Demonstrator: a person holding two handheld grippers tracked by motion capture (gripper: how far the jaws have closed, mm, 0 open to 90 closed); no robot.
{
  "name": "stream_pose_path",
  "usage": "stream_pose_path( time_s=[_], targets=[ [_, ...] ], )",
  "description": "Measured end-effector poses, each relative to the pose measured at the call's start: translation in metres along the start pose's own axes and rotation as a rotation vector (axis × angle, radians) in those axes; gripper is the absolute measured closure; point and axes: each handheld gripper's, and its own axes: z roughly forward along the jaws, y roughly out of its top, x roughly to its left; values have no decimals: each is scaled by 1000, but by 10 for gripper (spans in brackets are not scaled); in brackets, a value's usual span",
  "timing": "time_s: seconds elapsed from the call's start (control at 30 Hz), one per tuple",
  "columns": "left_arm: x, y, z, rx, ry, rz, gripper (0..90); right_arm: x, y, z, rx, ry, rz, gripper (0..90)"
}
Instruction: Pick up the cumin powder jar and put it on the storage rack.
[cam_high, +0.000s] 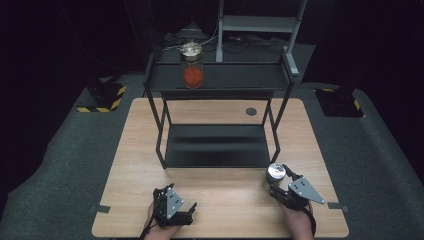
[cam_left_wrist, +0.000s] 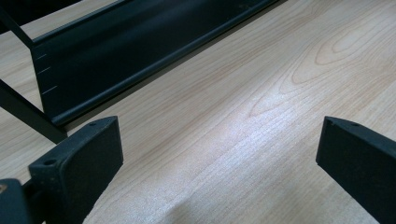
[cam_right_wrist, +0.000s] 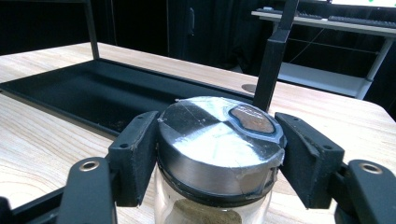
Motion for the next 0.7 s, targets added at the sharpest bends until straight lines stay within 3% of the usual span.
stream_pose_path(
  time_s=[0.27, 0.5, 0.7],
  targets=[
    [1, -1, -1, -3, -2, -8, 9, -2, -1, 0, -6, 7, 15, 343],
    [2, -1, -1, -2, -4, -7, 9, 0, 0, -2, -14, 16, -31, 344],
    [1, -1, -1, -3, -5, -2, 9, 3, 5, -8, -43, 33, -33, 344]
  ],
)
